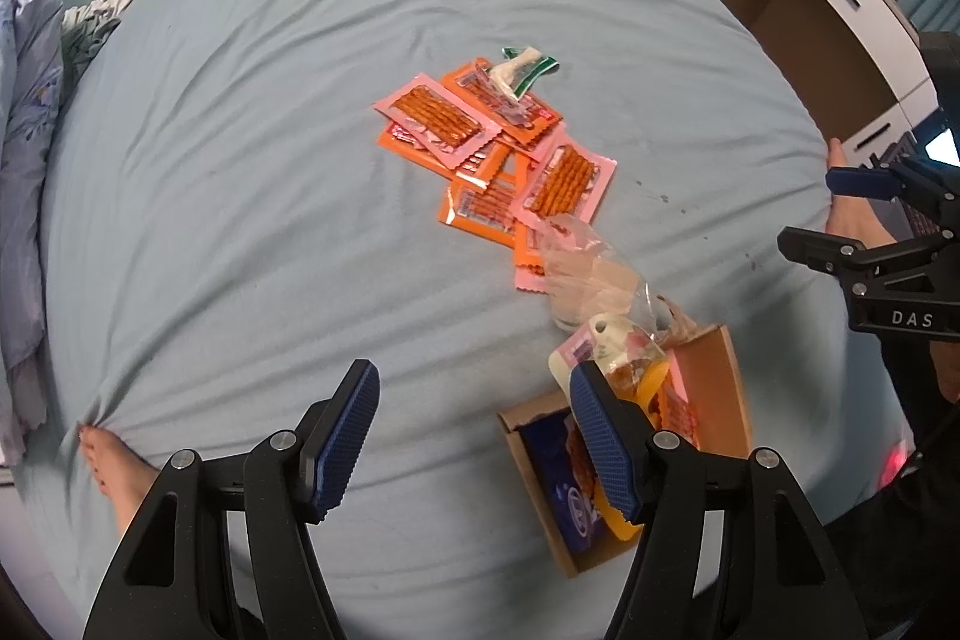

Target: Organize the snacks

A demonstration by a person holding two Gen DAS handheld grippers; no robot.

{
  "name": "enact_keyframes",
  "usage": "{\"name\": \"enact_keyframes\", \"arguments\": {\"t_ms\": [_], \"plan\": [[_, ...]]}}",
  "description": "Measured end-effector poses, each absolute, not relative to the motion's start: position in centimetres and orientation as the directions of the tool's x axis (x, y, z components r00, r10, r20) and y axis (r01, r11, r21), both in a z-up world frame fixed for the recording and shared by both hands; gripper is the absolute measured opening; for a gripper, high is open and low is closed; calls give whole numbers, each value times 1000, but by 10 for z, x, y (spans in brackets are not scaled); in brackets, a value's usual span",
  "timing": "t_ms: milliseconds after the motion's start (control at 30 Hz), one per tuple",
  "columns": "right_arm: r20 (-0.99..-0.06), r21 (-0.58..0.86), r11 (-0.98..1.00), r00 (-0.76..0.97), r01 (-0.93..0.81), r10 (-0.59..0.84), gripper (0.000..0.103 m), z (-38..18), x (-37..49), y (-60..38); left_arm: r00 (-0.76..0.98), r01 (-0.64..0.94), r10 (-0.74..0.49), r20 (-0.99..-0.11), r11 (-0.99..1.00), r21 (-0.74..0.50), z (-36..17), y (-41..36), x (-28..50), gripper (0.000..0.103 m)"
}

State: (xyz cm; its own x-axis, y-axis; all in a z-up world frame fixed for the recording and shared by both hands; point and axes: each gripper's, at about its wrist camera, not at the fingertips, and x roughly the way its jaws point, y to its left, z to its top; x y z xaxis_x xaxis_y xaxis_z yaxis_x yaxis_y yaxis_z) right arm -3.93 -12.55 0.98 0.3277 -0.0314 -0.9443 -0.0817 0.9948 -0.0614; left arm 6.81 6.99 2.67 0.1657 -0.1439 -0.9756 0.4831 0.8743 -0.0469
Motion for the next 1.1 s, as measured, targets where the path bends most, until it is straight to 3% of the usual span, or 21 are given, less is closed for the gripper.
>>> {"name": "enact_keyframes", "arguments": {"t_ms": [500,867,1100], "plan": [[-943,-28,1000,332,-12,-23,77,-3,-3,-138,174,458,-112,-978,889,-20,12,64,93,71],[-963,2,1000,268,30,-6,77,-37,39,-147,128,378,-71,-989,926,-17,-26,68,138,71],[-971,3,1000,238,-7,4,77,-60,54,-145,16,269,-93,-996,959,-85,-70,62,180,73]]}}
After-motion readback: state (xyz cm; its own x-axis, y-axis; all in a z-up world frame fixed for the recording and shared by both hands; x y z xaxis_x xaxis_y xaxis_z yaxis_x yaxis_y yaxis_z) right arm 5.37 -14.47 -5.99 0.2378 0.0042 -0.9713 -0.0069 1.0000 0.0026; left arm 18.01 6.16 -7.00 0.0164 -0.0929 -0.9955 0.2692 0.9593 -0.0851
